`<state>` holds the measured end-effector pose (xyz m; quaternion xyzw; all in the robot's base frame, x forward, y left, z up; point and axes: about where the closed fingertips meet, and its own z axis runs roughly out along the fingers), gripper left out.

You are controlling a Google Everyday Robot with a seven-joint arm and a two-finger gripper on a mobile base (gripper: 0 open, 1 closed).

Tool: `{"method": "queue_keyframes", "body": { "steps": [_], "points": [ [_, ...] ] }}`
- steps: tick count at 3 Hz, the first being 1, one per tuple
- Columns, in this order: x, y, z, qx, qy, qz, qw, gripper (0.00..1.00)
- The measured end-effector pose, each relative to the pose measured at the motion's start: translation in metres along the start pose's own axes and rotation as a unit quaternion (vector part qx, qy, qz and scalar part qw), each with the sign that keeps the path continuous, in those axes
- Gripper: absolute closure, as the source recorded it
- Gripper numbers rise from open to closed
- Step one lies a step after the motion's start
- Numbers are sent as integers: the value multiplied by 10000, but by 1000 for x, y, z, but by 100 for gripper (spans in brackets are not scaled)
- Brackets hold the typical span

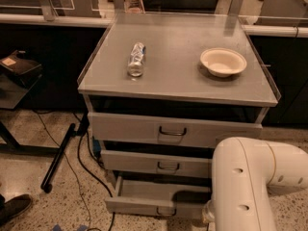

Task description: Close bottom drawer

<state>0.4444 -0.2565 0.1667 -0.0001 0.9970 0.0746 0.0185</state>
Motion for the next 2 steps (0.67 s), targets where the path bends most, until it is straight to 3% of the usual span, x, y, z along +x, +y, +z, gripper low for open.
{"method": "queue_keyframes", "body": {
  "steps": [1, 2],
  "points": [
    [-10, -1, -1, -88, -148, 245, 9996, 100],
    [-33, 5, -7, -230, -496, 706, 9960, 100]
  ]
}}
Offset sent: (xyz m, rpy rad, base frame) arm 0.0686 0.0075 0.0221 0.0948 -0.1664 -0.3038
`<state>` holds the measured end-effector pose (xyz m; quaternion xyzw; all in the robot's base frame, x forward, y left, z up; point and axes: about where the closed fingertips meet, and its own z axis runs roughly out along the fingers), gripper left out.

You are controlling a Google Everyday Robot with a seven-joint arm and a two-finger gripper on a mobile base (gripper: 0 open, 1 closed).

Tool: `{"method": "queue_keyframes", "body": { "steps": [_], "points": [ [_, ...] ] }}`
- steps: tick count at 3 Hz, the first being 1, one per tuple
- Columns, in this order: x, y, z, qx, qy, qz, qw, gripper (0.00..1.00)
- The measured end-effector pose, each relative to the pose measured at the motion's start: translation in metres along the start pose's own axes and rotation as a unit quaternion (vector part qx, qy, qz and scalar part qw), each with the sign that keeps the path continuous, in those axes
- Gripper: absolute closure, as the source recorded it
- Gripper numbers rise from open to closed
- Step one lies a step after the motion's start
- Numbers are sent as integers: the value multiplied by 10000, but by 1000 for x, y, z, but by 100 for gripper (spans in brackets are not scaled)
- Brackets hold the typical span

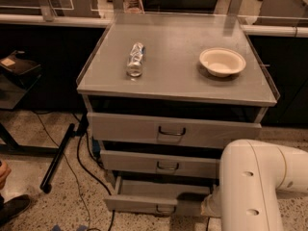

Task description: Close bottom drawer

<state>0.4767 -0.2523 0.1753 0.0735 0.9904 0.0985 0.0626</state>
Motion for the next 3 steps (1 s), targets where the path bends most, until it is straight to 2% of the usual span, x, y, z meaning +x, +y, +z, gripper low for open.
{"method": "queue_keyframes", "body": {
  "steps": [1, 2, 3],
  "points": [
    [-27, 6, -2, -60, -345, 390, 9986, 100],
    [-27, 6, -2, -60, -347, 392, 9986, 100],
    [-42, 3, 7, -40, -546, 653, 9964, 100]
  ]
}}
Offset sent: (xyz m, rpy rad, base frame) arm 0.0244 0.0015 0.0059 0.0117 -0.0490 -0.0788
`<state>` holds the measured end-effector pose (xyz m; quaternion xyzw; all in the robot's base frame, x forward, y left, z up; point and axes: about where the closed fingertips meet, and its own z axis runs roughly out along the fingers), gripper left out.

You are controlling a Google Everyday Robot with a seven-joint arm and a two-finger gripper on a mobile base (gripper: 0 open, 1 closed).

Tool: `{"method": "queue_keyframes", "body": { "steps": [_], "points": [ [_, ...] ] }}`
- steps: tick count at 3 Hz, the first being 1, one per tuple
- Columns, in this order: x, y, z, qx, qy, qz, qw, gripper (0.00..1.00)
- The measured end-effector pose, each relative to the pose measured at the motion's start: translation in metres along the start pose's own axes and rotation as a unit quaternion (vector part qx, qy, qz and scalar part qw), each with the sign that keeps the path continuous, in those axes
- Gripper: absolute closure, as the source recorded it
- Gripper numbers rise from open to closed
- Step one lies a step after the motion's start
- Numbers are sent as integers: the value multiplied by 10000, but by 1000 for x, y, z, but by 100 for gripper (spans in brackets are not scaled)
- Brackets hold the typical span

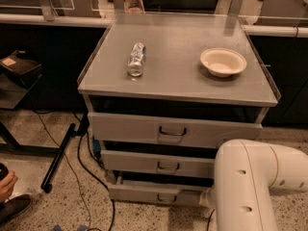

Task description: Close bottom drawer

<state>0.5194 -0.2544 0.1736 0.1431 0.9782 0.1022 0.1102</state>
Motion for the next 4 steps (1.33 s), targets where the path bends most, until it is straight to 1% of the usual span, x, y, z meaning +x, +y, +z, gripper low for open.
{"method": "queue_keyframes", "body": {
  "steps": [1, 2, 3, 4],
  "points": [
    [-19, 0, 2, -27, -281, 333, 9990, 100],
    [-42, -1, 4, -37, -603, 631, 9962, 100],
    [-42, -1, 3, -37, -602, 630, 9962, 100],
    [-34, -5, -5, -94, -328, 519, 9981, 100]
  ]
}}
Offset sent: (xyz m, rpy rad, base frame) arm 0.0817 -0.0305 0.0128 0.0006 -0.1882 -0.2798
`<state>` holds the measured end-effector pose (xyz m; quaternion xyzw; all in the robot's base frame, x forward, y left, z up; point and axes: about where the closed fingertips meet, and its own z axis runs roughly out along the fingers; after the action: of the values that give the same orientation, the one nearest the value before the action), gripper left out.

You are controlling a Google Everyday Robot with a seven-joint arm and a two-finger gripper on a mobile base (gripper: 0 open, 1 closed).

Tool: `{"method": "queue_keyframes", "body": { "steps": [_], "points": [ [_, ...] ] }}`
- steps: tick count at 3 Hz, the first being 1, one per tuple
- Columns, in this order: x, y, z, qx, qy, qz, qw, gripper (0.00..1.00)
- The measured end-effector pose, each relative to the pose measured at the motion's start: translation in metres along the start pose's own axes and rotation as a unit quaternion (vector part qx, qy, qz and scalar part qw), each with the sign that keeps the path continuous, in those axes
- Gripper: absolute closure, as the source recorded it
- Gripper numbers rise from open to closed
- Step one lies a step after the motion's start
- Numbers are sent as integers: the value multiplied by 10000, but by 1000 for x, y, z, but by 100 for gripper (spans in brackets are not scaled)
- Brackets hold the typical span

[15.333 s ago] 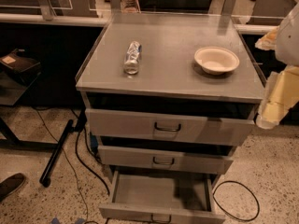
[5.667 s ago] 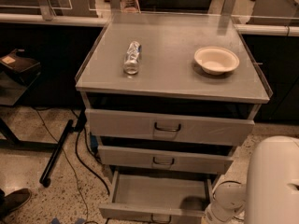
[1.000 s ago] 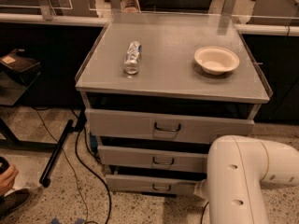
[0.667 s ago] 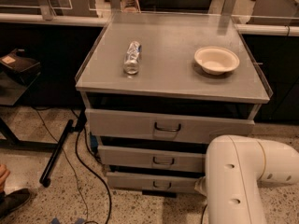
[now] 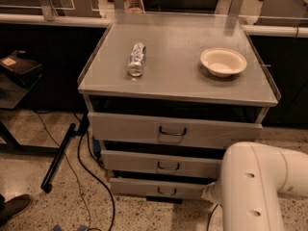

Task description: Close bottom drawer

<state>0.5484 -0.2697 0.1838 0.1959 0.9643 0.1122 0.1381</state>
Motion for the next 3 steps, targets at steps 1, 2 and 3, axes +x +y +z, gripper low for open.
{"method": "queue_keyframes", "body": {
  "steps": [1, 2, 3],
  "points": [
    [-6, -12, -37, -189, 265, -131, 9994, 100],
    [15, -49, -79, -88, 769, 30, 9970, 100],
    [48, -95, -119, 142, 1276, 313, 9912, 98]
  ]
}}
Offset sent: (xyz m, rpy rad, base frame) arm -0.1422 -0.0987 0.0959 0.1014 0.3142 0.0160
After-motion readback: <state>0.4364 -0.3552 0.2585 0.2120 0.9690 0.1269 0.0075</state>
